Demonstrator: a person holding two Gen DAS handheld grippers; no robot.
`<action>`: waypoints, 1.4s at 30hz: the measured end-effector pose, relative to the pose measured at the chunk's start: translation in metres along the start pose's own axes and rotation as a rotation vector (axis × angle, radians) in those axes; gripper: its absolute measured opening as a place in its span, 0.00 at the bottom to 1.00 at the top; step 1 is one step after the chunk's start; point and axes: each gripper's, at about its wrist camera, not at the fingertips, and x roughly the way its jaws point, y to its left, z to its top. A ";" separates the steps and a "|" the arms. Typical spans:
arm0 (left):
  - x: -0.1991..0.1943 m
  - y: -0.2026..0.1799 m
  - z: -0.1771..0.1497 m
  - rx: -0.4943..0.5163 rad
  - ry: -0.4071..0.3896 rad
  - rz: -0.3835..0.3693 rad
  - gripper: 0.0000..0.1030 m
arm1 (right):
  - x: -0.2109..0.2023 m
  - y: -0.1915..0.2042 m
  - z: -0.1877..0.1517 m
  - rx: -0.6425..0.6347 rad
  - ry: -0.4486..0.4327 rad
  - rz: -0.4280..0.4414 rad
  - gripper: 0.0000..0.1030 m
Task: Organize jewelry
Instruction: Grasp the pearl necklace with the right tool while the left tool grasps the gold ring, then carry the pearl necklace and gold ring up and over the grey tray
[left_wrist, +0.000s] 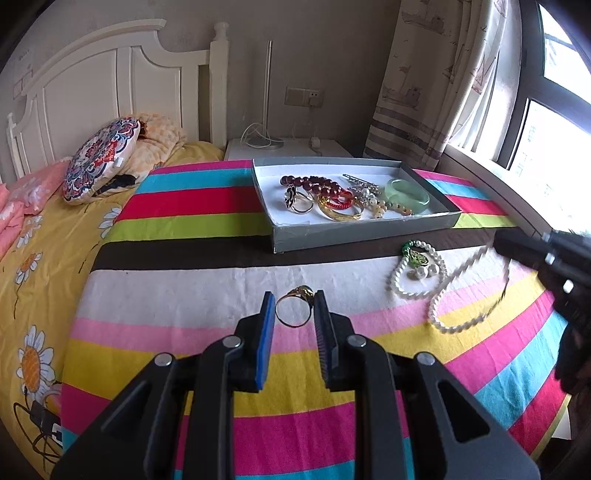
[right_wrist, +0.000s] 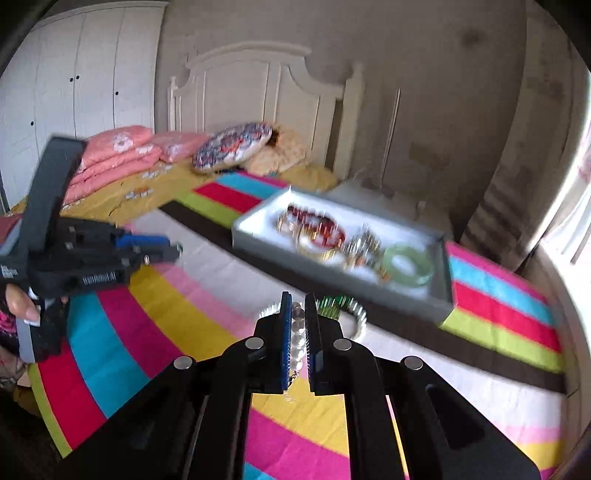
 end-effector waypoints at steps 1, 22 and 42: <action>0.000 -0.002 0.001 0.001 -0.002 -0.001 0.20 | -0.004 0.000 0.005 -0.014 -0.015 -0.012 0.07; 0.008 -0.028 0.010 0.108 0.035 0.019 0.20 | -0.032 -0.061 0.081 -0.038 -0.195 -0.154 0.07; 0.006 -0.044 0.027 0.164 0.016 0.022 0.20 | -0.071 -0.072 0.118 -0.072 -0.307 -0.202 0.07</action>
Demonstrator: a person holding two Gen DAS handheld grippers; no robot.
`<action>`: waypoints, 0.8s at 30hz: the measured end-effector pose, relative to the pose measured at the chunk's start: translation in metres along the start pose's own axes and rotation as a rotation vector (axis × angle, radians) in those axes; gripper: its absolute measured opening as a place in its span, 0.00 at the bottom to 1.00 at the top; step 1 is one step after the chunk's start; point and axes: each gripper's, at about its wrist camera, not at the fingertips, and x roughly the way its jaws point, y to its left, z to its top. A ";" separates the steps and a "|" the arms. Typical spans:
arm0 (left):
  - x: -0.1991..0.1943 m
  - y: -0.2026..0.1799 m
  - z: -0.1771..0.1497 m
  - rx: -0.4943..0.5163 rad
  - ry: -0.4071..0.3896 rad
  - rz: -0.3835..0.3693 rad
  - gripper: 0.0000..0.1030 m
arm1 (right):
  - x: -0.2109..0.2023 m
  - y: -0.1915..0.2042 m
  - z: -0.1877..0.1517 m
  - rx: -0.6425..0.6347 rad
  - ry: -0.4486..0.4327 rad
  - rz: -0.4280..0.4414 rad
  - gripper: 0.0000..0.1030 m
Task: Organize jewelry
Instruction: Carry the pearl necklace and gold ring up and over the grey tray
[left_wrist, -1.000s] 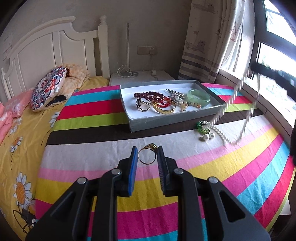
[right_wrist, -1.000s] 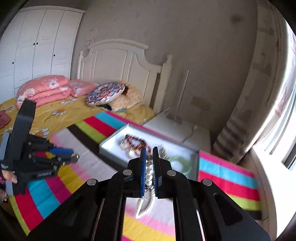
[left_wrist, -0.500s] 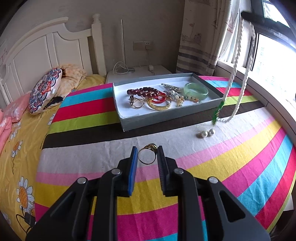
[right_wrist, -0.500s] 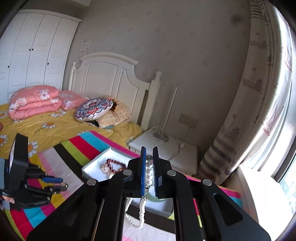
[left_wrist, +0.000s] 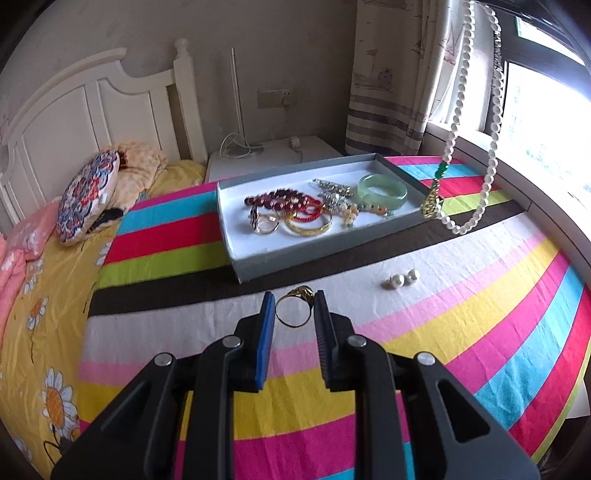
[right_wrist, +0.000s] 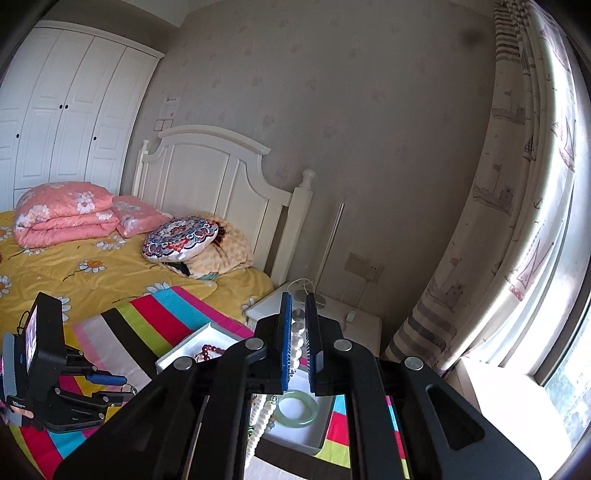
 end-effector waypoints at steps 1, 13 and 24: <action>-0.001 -0.002 0.003 0.008 -0.005 0.001 0.20 | 0.001 0.000 0.001 0.000 -0.002 0.000 0.07; 0.005 -0.009 0.046 0.028 -0.049 -0.028 0.20 | 0.021 -0.008 0.014 -0.013 -0.018 0.001 0.07; 0.045 0.002 0.072 -0.035 -0.027 -0.069 0.20 | 0.069 -0.008 0.023 0.004 -0.019 0.053 0.07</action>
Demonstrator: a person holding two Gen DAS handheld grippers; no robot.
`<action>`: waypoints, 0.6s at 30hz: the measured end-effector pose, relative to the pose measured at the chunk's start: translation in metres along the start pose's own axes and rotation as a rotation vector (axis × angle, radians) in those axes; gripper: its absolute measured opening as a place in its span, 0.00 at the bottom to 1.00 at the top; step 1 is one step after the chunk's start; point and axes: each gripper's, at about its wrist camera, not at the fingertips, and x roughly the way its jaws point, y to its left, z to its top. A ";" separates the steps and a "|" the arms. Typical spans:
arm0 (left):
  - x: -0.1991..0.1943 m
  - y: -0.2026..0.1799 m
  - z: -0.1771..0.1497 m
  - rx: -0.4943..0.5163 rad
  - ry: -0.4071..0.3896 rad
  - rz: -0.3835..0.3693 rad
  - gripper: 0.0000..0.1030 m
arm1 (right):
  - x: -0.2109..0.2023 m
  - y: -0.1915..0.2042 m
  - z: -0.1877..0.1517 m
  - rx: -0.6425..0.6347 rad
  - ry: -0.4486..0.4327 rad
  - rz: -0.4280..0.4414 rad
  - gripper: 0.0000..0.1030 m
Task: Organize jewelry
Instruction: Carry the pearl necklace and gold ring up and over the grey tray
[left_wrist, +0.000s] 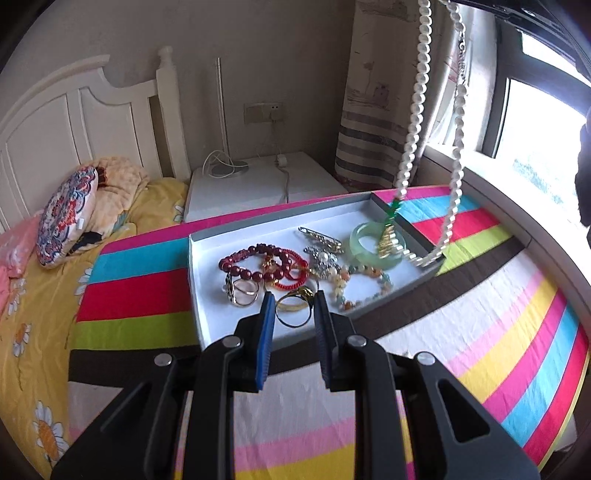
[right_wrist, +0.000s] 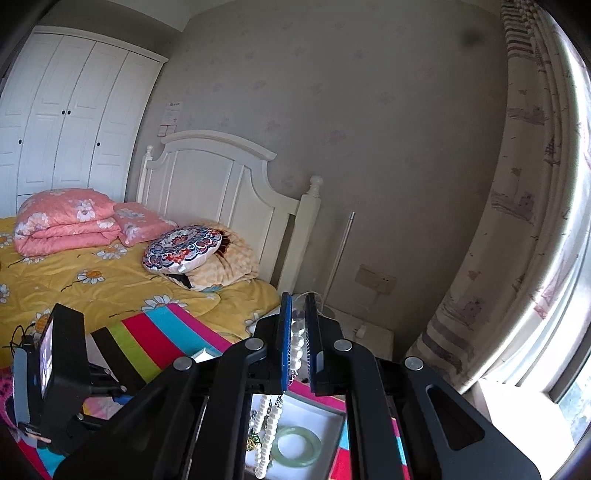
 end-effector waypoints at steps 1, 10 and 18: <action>0.002 0.002 0.002 -0.011 0.000 -0.003 0.20 | 0.006 0.001 0.000 0.001 0.001 0.009 0.07; 0.038 0.008 0.017 -0.058 0.001 -0.017 0.20 | 0.054 0.013 0.002 0.023 0.008 0.078 0.07; 0.076 0.003 0.016 -0.082 0.028 -0.037 0.20 | 0.087 0.014 -0.007 0.025 0.019 0.112 0.07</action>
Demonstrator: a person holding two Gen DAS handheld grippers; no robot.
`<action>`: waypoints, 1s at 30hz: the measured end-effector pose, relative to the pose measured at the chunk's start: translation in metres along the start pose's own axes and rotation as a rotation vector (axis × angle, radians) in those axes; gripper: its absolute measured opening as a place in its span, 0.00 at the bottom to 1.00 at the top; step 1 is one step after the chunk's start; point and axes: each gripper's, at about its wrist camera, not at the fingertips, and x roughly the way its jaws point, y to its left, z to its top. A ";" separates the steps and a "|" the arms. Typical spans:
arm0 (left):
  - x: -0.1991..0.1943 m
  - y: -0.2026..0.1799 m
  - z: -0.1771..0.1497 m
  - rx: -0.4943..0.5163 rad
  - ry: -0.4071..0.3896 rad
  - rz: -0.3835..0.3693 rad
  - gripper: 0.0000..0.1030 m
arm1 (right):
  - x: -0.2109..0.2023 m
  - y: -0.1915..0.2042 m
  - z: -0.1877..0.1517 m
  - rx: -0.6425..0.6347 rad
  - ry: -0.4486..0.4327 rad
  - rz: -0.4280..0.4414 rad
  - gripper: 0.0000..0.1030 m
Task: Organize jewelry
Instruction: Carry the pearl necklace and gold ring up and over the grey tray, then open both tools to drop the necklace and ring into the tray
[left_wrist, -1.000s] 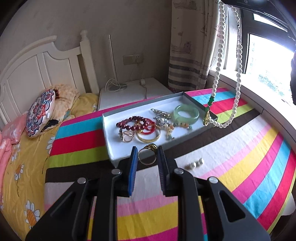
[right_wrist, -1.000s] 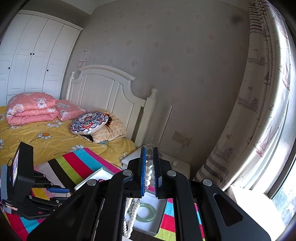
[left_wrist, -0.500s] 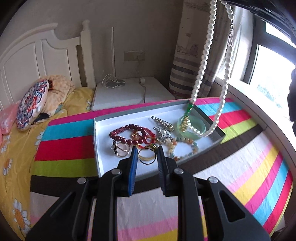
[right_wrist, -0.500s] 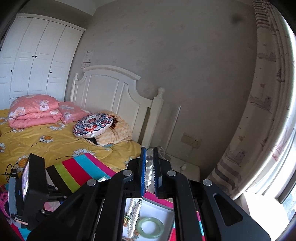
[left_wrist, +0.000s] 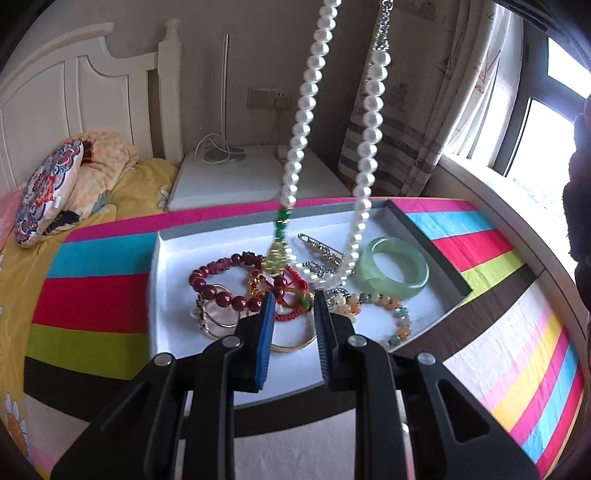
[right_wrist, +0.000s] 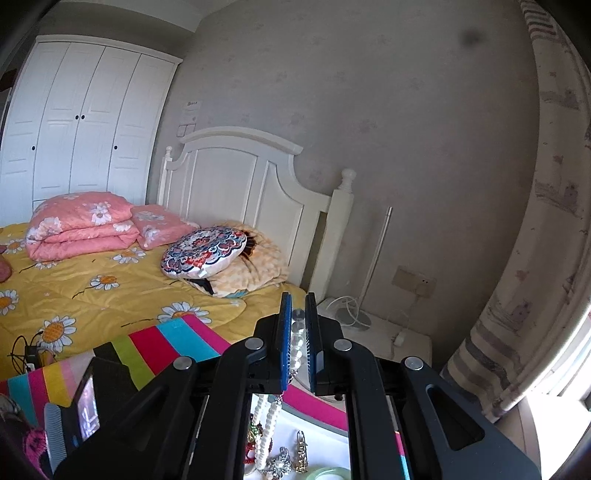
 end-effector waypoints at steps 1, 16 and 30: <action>0.005 0.000 -0.001 -0.004 0.006 0.003 0.20 | 0.006 -0.004 -0.009 0.004 0.026 0.003 0.07; 0.013 0.015 -0.002 -0.066 -0.041 0.065 0.86 | 0.071 -0.052 -0.135 0.090 0.349 -0.052 0.07; 0.002 0.007 -0.013 -0.015 -0.018 0.119 0.96 | 0.058 -0.039 -0.148 0.186 0.397 0.069 0.69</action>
